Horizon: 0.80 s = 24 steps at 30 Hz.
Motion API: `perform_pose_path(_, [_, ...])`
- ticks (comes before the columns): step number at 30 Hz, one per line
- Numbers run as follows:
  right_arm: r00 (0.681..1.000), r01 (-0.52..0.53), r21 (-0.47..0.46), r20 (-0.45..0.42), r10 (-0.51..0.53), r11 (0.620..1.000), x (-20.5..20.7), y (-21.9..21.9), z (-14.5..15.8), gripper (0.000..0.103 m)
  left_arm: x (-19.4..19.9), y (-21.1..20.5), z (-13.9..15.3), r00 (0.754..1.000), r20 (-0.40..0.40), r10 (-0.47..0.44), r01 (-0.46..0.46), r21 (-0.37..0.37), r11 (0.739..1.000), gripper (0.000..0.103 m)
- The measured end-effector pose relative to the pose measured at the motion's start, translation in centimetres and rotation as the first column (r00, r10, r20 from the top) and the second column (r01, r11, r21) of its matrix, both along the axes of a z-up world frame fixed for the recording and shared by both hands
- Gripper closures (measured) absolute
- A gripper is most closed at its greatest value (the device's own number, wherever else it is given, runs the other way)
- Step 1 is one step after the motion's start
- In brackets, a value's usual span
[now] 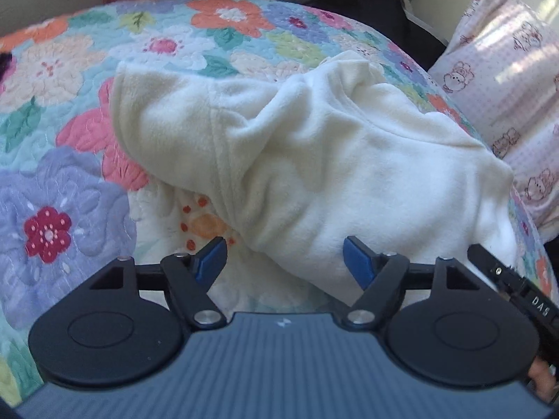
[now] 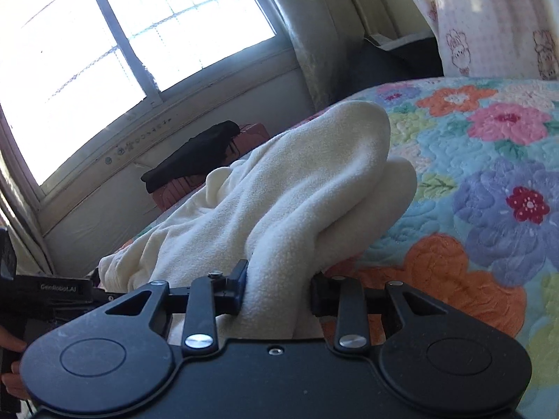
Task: Fold clothes
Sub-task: 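Close the left gripper on the fleece fold while the right gripper keeps pinching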
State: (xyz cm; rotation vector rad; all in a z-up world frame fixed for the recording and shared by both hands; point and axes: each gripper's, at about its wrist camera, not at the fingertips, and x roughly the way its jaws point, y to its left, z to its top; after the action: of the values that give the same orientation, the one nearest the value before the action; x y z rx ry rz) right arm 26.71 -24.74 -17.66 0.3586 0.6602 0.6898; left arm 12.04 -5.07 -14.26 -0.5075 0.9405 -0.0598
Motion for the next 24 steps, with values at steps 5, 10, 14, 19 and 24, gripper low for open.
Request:
perform_pose_path(5, [0.995, 0.026, -0.036, -0.100, -0.029, 0.999, 1.0, -0.3, -1.3, 0.065, 0.8, 1.6, -2.1, 0.991, 0.034, 0.130, -0.126, -0.116, 0.985, 0.018])
perform_pose_path(10, [0.991, 0.033, -0.010, -0.133, -0.034, 0.999, 1.3, -0.6, -1.7, 0.065, 3.5, 1.3, -1.7, 0.988, 0.139, 0.062, -0.056, -0.051, 0.997, 0.010])
perform_pose_path(14, [0.983, 0.043, 0.050, -0.181, -0.033, 0.998, 1.7, -1.3, -2.4, 0.064, 5.6, 0.0, -1.7, 0.990, 0.139, -0.005, 0.005, 0.001, 1.000, 0.000])
perform_pose_path(19, [0.971, 0.049, 0.121, -0.236, -0.020, 0.991, 1.9, -2.1, -3.5, 0.058, 6.5, 1.0, -2.8, 0.995, 0.095, 0.010, 0.000, -0.108, 0.994, 0.000])
perform_pose_path(24, [0.957, 0.080, 0.111, -0.288, -0.045, 0.991, 2.1, -2.4, -4.3, 0.029, 6.3, 3.5, -4.9, 0.997, -0.051, 0.057, -0.072, -0.379, 0.923, 0.025])
